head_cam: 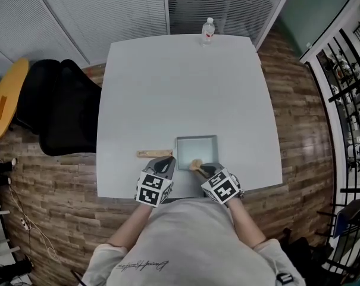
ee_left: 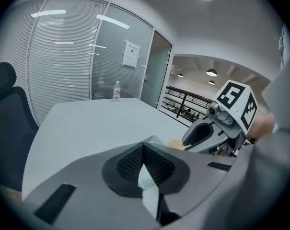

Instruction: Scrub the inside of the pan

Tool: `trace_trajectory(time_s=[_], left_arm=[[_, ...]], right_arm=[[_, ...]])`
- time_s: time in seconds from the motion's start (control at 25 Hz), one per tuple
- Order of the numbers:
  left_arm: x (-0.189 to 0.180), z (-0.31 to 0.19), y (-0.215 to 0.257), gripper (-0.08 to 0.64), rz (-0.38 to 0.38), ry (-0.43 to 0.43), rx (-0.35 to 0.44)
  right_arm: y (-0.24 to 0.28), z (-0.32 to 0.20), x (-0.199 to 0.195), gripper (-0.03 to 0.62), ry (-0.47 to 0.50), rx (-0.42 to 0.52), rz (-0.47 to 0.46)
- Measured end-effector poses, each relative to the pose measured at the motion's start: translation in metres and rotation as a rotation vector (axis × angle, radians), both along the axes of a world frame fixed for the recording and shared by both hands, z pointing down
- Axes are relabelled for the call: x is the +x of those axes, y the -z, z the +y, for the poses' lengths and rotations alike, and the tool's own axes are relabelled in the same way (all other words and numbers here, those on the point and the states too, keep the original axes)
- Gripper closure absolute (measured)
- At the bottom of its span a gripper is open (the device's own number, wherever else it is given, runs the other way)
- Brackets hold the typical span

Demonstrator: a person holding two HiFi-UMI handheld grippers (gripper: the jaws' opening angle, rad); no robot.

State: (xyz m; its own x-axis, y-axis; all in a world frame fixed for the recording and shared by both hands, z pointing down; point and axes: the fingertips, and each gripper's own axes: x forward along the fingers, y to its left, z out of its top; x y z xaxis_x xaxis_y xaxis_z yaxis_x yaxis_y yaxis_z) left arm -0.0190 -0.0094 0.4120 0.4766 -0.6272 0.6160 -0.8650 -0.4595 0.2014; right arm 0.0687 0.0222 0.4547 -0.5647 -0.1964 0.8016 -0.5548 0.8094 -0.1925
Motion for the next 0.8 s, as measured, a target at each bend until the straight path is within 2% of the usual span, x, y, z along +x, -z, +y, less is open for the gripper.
trace_trajectory(time_s=[0.24, 0.8], left_arm=[[-0.0012, 0.0009, 0.0008, 0.549, -0.021, 0.002, 0.011], [0.0042, -0.0009, 0.0044, 0.549, -0.008, -0.021, 0.025]], right_arm=[[0.0015, -0.0039, 0.0012, 0.525, -0.005, 0.016, -0.002], [0.0071, -0.0069, 0.0020, 0.525, -0.001, 0.021, -0.016]])
